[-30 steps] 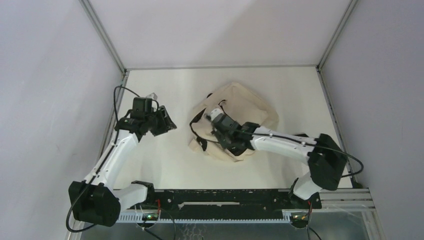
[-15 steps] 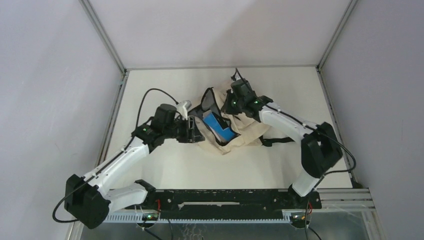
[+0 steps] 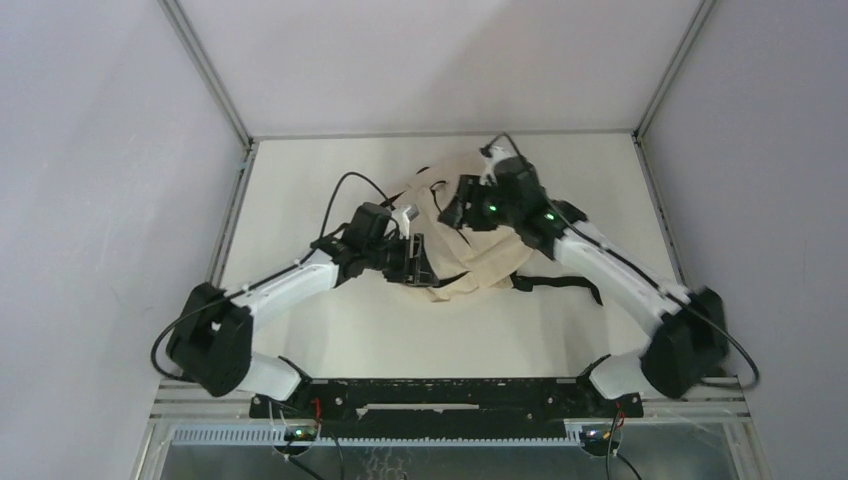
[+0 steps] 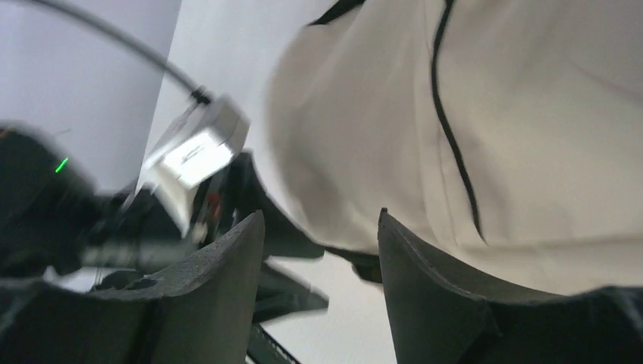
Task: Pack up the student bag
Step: Adjust the student bag at the center of the board, then zip the student bag at the center of the board.
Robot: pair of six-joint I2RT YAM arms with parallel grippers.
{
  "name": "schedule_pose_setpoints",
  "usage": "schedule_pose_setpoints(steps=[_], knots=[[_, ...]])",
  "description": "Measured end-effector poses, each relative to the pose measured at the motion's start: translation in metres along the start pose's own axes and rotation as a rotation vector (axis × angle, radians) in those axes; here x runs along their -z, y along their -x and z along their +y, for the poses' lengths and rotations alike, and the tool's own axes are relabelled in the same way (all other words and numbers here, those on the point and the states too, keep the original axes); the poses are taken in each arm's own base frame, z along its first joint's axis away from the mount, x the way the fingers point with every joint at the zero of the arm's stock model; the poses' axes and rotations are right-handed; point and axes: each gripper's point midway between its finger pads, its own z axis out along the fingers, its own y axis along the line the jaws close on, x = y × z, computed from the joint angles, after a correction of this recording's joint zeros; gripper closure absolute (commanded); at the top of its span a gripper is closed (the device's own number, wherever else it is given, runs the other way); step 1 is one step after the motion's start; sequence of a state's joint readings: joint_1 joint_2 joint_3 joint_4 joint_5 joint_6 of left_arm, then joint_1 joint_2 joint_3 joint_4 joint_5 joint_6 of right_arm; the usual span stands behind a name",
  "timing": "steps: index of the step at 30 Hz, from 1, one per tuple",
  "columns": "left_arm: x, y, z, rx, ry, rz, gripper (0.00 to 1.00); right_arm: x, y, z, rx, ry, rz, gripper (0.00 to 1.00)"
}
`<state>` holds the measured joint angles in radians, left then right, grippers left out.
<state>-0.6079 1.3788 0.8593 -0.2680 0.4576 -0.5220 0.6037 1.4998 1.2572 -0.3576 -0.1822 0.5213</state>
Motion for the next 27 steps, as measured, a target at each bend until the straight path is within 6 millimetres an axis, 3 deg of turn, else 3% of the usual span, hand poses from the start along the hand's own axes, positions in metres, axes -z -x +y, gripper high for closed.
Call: schedule_pose_setpoints(steps=[3, 5, 8, 10, 12, 15, 23, 25, 27], knots=[[-0.015, 0.002, 0.001, 0.024, -0.006, 0.039, 0.45, 0.043, -0.002, -0.012, -0.02, 0.012, -0.074, 0.48], [-0.021, 0.004, -0.001, 0.035, -0.012, 0.046, 0.47, 0.063, -0.011, -0.039, -0.076, -0.033, -0.107, 0.54], [-0.029, 0.007, -0.008, 0.05, -0.033, 0.049, 0.5, 0.064, -0.04, -0.084, -0.197, -0.124, -0.083, 0.57], [-0.033, 0.007, -0.012, 0.061, -0.044, 0.055, 0.49, 0.057, -0.076, -0.111, -0.291, -0.19, -0.015, 0.56], [-0.039, 0.005, -0.014, 0.072, -0.048, 0.063, 0.49, 0.052, -0.109, -0.123, -0.364, -0.223, 0.055, 0.54], [-0.044, -0.001, -0.017, 0.083, -0.049, 0.084, 0.5, 0.046, -0.131, -0.121, -0.435, -0.225, 0.109, 0.53], [-0.039, -0.001, -0.023, 0.096, -0.043, 0.064, 0.49, 0.013, -0.145, -0.087, -0.468, -0.157, 0.167, 0.6], [-0.03, 0.004, -0.027, 0.094, -0.042, 0.028, 0.41, 0.006, -0.147, -0.068, -0.418, -0.134, 0.19, 0.58], [-0.017, 0.006, -0.027, 0.095, -0.028, -0.013, 0.36, 0.001, -0.143, -0.051, -0.359, -0.107, 0.195, 0.5]])
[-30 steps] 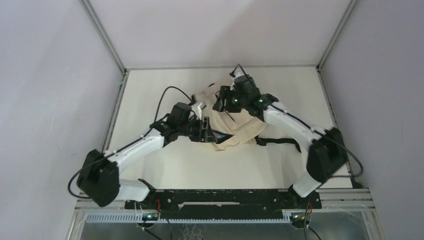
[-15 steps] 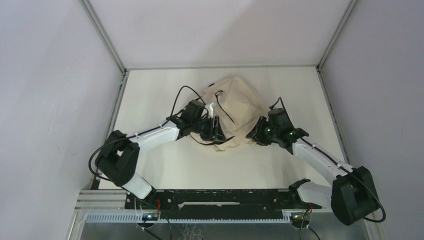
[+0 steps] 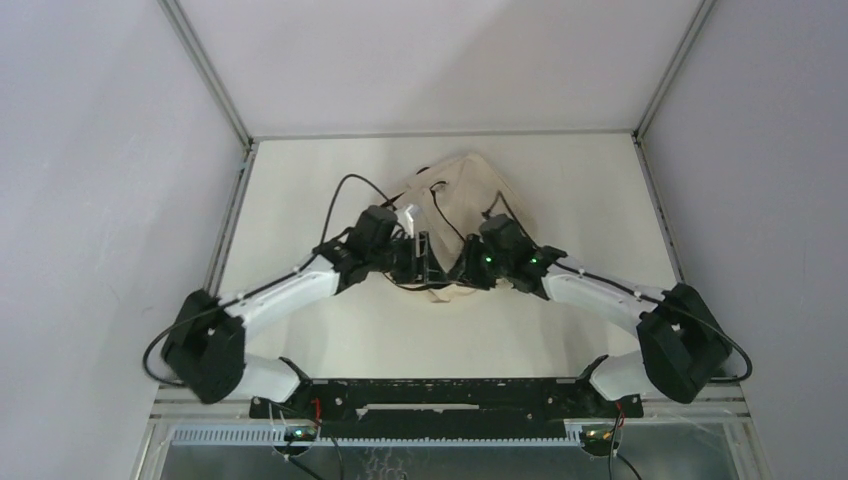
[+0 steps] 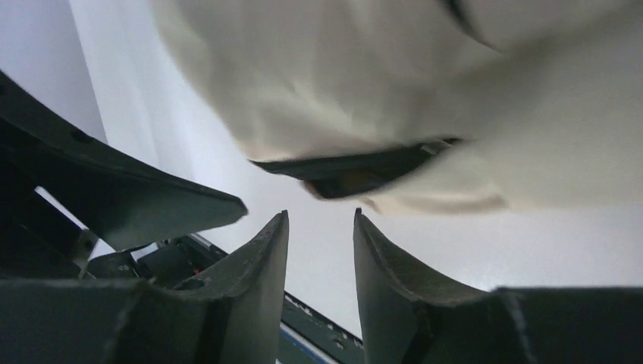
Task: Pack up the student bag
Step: Zip the student bag at the center of the board.
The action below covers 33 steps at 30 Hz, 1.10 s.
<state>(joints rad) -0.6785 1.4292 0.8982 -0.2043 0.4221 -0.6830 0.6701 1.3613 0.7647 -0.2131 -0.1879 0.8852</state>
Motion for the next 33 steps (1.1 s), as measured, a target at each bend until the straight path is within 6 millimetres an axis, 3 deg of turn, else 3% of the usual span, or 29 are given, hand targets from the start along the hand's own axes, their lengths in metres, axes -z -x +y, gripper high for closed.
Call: schedule_pose_setpoints(steps=[2, 5, 8, 11, 13, 15, 19, 20, 28, 33], knots=[[0.017, 0.001, 0.005, 0.013, 0.031, -0.053, 0.34, -0.004, 0.001, 0.025, 0.129, 0.012, -0.002, 0.43], [0.049, 0.003, 0.031, 0.088, 0.098, -0.173, 0.33, -0.015, 0.001, 0.058, 0.363, 0.01, -0.018, 0.37], [0.087, 0.009, 0.075, 0.222, 0.163, -0.335, 0.34, -0.029, -0.013, 0.083, 0.646, -0.015, -0.046, 0.37], [0.114, 0.014, 0.12, 0.36, 0.256, -0.456, 0.34, -0.048, -0.03, 0.088, 0.913, -0.099, -0.062, 0.38], [0.12, 0.01, 0.133, 0.407, 0.294, -0.461, 0.35, -0.063, -0.039, 0.081, 1.05, -0.168, -0.053, 0.4], [0.12, 0.007, 0.137, 0.421, 0.306, -0.456, 0.35, -0.075, -0.036, 0.063, 1.13, -0.258, -0.04, 0.5], [0.119, 0.004, 0.139, 0.429, 0.31, -0.445, 0.35, -0.085, -0.016, 0.04, 1.171, -0.412, -0.046, 0.95], [0.119, 0.003, 0.139, 0.429, 0.309, -0.444, 0.35, -0.084, -0.012, 0.04, 1.173, -0.426, -0.054, 1.0], [0.117, 0.005, 0.132, 0.42, 0.27, -0.431, 0.35, -0.057, 0.007, 0.062, 1.097, -0.385, -0.125, 1.0], [0.107, 0.007, 0.119, 0.382, 0.217, -0.405, 0.34, -0.022, 0.036, 0.088, 0.919, -0.228, -0.181, 1.0]])
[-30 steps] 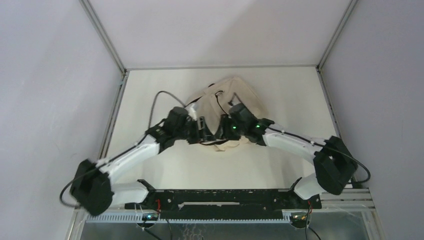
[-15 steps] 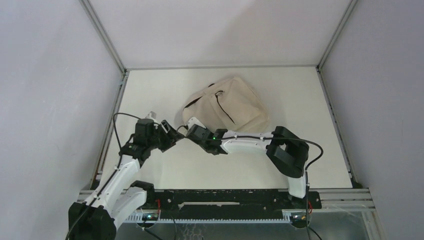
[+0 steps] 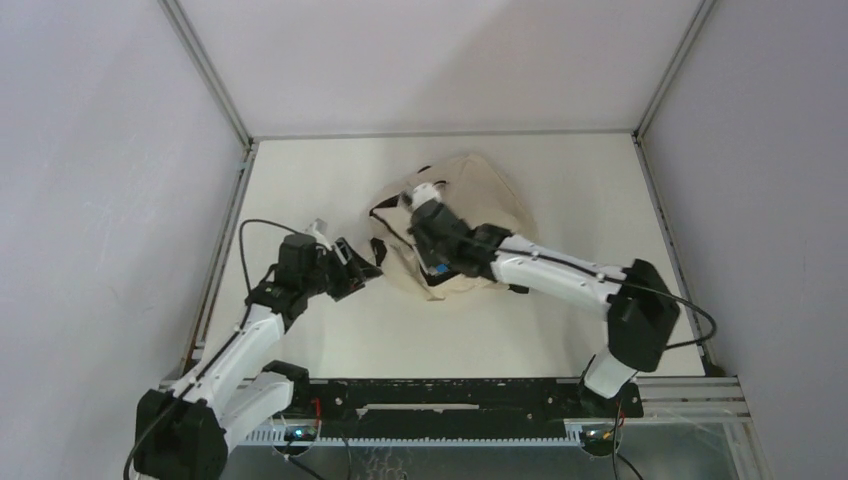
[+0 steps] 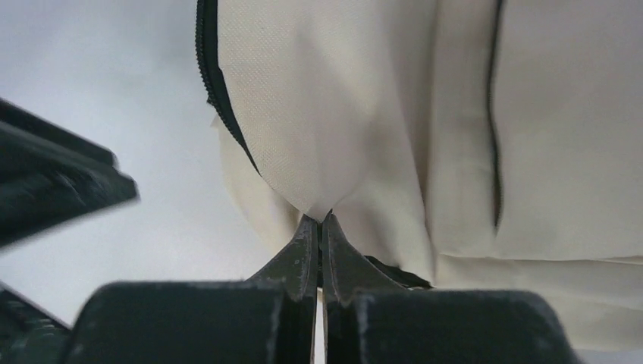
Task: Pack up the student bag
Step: Zip the student bag at the center of the board.
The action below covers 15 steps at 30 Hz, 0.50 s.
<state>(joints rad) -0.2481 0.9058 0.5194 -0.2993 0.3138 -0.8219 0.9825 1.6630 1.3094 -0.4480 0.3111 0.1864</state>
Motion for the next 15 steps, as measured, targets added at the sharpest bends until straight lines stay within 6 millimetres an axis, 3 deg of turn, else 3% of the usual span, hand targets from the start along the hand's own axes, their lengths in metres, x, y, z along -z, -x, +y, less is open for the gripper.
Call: schedule_pose_setpoints(steps=[5, 8, 11, 15], knots=[[-0.021, -0.043, -0.017, -0.079, -0.047, 0.169, 0.35, 0.013, 0.031, -0.046, -0.328, 0.102, -0.08, 1.0], [-0.028, -0.065, -0.026, -0.138, -0.064, 0.254, 0.35, 0.014, 0.037, -0.067, -0.478, 0.153, -0.095, 1.0], [-0.032, -0.068, -0.05, -0.231, -0.111, 0.282, 0.33, 0.017, 0.038, -0.064, -0.544, 0.216, -0.085, 1.0], [-0.034, -0.05, -0.097, -0.381, -0.216, 0.221, 0.32, 0.026, 0.042, -0.046, -0.571, 0.306, -0.075, 1.0]])
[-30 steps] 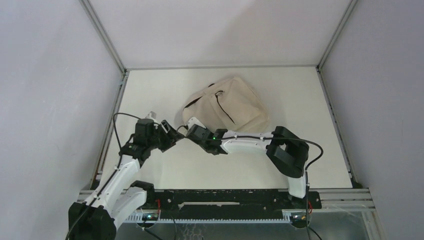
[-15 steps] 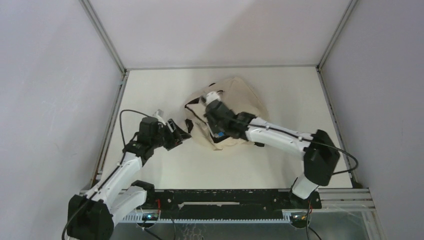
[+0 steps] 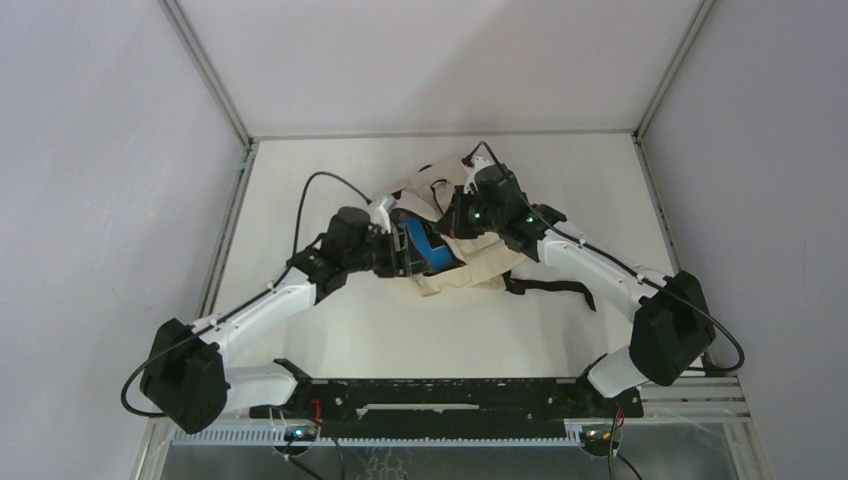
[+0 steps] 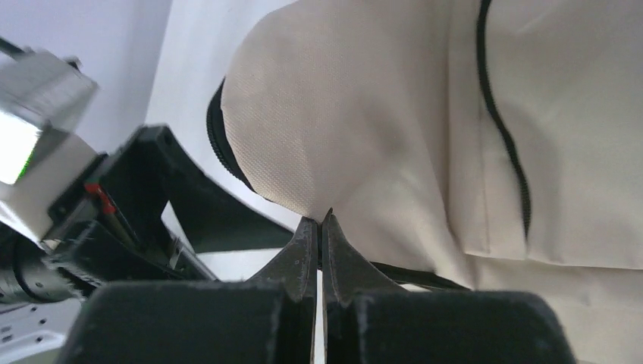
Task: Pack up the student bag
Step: Zip the student bag at the center of the board.
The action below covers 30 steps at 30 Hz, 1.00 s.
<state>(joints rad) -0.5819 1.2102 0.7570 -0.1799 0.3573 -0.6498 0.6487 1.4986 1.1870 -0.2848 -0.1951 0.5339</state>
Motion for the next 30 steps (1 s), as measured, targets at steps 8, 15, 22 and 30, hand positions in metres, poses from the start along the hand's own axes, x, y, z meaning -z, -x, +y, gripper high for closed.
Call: schedule_pose_setpoints(steps=[8, 15, 22, 30], knots=[[-0.042, 0.023, -0.009, -0.217, -0.088, -0.024, 0.38, 0.014, 0.0, 0.013, -0.043, 0.063, -0.002, 1.0], [-0.06, 0.026, -0.028, -0.373, -0.181, -0.096, 0.37, 0.012, -0.003, 0.011, -0.088, 0.102, 0.01, 1.0], [-0.087, 0.015, -0.038, -0.427, -0.297, -0.087, 0.37, 0.014, 0.002, 0.013, -0.107, 0.128, 0.005, 1.0], [-0.103, 0.003, -0.045, -0.402, -0.365, -0.074, 0.59, 0.014, 0.006, 0.007, -0.134, 0.126, -0.004, 1.0]])
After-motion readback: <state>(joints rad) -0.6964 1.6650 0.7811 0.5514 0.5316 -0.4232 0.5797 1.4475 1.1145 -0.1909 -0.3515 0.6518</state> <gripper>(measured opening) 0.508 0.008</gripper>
